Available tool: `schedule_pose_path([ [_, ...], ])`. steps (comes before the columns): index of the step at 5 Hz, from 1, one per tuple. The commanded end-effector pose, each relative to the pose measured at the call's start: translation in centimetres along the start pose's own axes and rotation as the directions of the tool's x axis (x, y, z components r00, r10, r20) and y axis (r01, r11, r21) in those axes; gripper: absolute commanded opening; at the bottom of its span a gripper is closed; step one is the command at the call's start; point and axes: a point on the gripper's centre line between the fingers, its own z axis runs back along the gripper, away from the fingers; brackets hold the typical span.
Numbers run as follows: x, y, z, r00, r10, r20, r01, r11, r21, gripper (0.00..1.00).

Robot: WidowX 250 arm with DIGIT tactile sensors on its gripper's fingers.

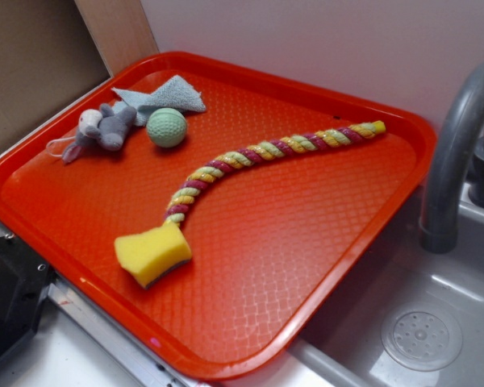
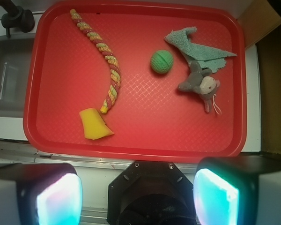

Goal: Grab the multicolored rope.

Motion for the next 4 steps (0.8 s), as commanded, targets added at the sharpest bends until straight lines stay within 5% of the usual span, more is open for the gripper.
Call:
schedule_pose_path([
  [1,0.0,0.0,0.0,1.0,0.0,0.0,0.0,1.0,0.0,1.0],
  [4,7.1,-1.8,-5.3,0.99,-0.111,0.092,0.108,0.994,0.029,1.0],
])
